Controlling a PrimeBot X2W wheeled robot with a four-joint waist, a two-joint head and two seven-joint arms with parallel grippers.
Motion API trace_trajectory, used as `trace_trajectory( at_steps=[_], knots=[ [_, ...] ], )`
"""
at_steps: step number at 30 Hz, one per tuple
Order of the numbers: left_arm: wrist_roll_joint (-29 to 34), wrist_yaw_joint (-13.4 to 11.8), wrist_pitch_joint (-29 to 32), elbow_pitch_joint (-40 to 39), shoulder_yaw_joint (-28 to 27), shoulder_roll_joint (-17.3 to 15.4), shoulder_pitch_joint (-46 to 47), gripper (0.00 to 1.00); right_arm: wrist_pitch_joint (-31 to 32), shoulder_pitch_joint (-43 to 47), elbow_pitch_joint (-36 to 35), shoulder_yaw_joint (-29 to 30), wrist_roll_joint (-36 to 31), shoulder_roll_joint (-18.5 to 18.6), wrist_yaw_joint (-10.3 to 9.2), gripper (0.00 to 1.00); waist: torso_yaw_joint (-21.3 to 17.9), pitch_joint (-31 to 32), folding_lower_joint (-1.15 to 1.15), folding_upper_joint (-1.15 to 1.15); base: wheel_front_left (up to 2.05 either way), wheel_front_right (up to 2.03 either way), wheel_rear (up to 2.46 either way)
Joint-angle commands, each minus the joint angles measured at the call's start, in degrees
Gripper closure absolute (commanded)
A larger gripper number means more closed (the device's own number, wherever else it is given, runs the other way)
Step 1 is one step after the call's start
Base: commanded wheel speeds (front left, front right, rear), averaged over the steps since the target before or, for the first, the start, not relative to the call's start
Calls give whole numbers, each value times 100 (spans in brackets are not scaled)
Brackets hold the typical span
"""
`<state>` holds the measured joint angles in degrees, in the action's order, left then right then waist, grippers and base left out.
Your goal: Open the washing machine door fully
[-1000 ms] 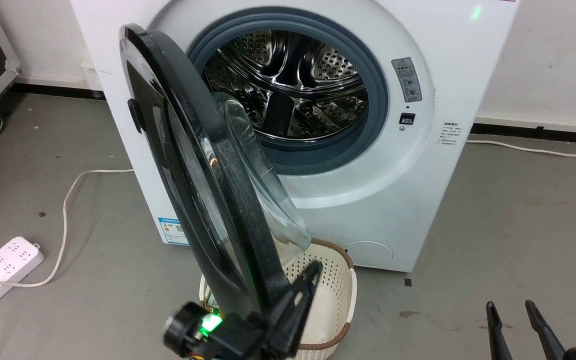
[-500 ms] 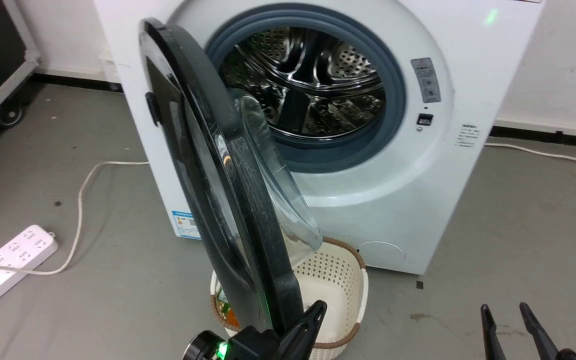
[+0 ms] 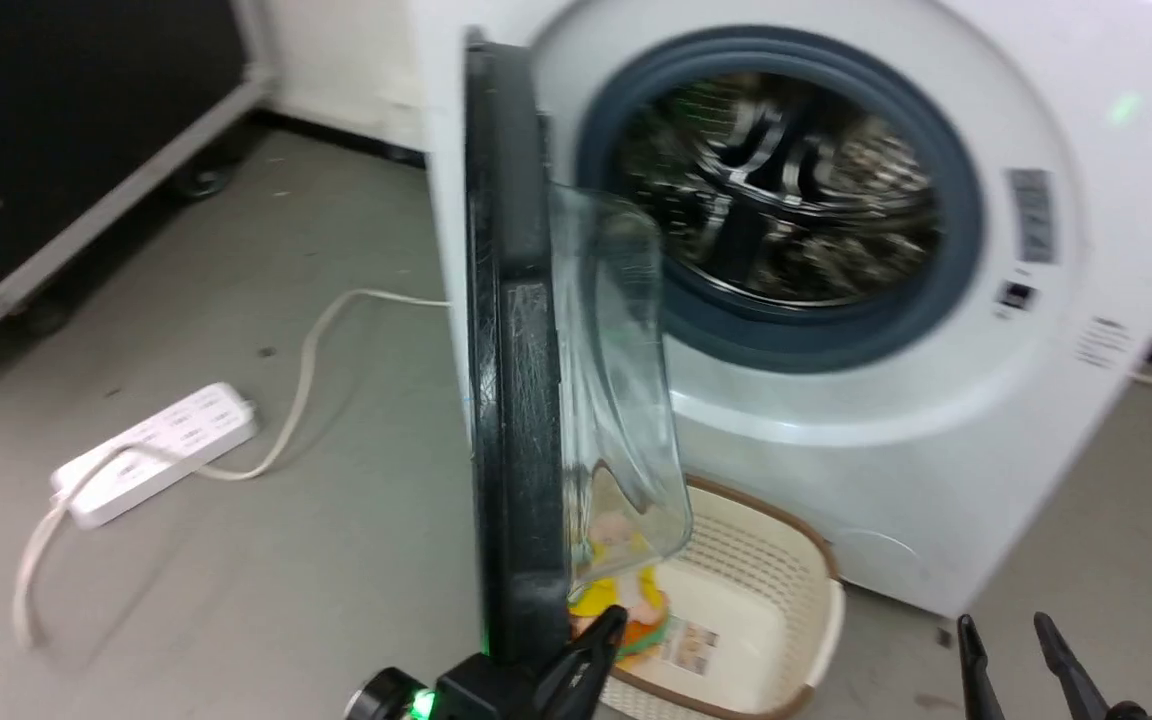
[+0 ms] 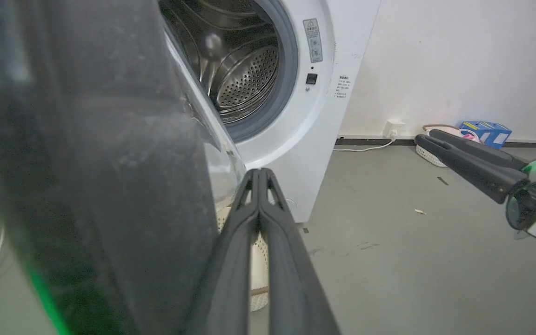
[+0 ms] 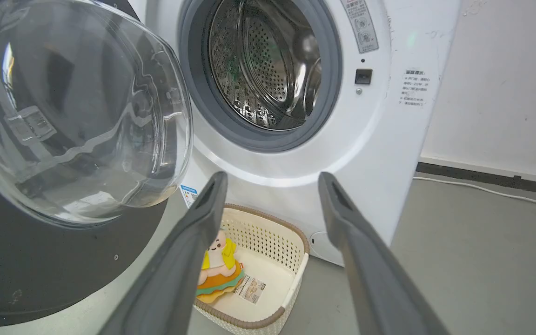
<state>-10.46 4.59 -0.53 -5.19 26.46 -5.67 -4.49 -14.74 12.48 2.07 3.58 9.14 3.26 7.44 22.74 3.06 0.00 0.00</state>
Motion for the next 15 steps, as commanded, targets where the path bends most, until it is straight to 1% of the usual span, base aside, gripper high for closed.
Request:
trace_trajectory(
  at_steps=[1,2,6,15],
  knots=[
    [-41,-72,8,3,-104,-69,-8,100,-25,-2,30,0,38,-28,5,0,373,80,0,0,0,0,0],
    [-57,-101,9,-17,-140,-83,-27,100,-25,-10,44,-20,41,-29,5,0,464,79,0,0,0,0,0],
    [-97,-332,-113,-178,-408,-136,-128,100,-26,-242,133,-220,15,-15,5,0,599,-75,0,0,0,0,0],
    [-228,-791,-322,-463,-1079,-289,-270,100,10,-702,386,-568,76,234,5,0,743,-320,0,0,0,0,0]
  ],
)
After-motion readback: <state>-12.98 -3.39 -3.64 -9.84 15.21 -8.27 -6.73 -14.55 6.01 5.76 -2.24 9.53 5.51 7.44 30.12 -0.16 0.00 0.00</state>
